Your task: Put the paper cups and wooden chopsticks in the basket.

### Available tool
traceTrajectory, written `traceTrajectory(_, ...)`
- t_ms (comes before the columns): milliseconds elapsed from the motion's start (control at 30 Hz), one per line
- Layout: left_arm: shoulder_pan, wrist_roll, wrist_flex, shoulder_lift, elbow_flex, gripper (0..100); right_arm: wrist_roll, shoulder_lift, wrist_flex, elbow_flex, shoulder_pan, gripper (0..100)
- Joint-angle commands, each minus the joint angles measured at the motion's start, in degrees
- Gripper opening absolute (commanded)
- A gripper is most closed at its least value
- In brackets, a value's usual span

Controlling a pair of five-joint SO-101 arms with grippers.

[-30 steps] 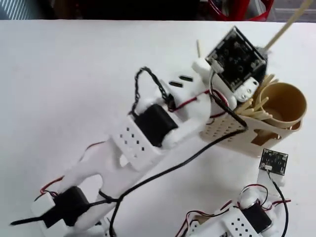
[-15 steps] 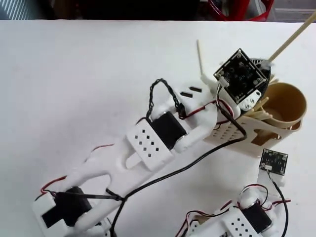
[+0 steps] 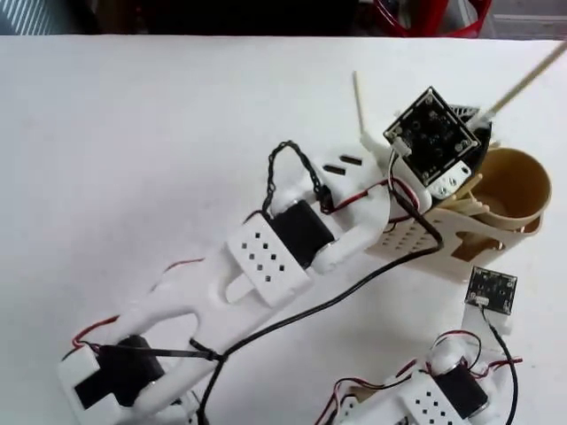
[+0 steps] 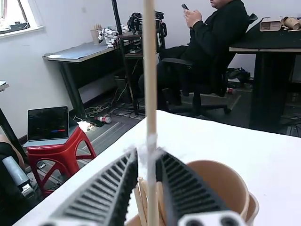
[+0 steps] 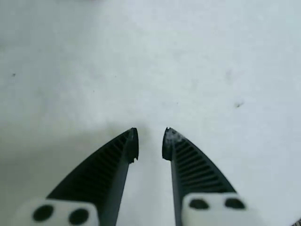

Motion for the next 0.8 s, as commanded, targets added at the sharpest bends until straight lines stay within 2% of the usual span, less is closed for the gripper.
traceTrajectory(0, 0.0, 0.7, -0.1, -2.4, -0.5, 9, 0.5, -0.3, -0.8, 0.4, -0.5, 9.1)
traceTrajectory(233, -2.9, 0.4, -0.1, -2.9, -1.1, 9, 0.5, -0.3, -0.8, 0.4, -0.5, 9.1)
traceTrajectory(300, -5.6, 0.3, 0.1, -3.3, -1.8, 9, 0.5, -0.3, -0.8, 0.4, -0.5, 9.1)
traceTrajectory(567, -24.6, 0.4, 15.1, -4.5, -3.7, 9, 0.5, -0.3, -0.8, 0.4, -0.5, 9.1)
traceTrajectory(767, -35.7, 0.6, 16.1, -4.5, 13.3, 9, 0.6, -0.3, -0.8, 0.0, -0.5, 9.4)
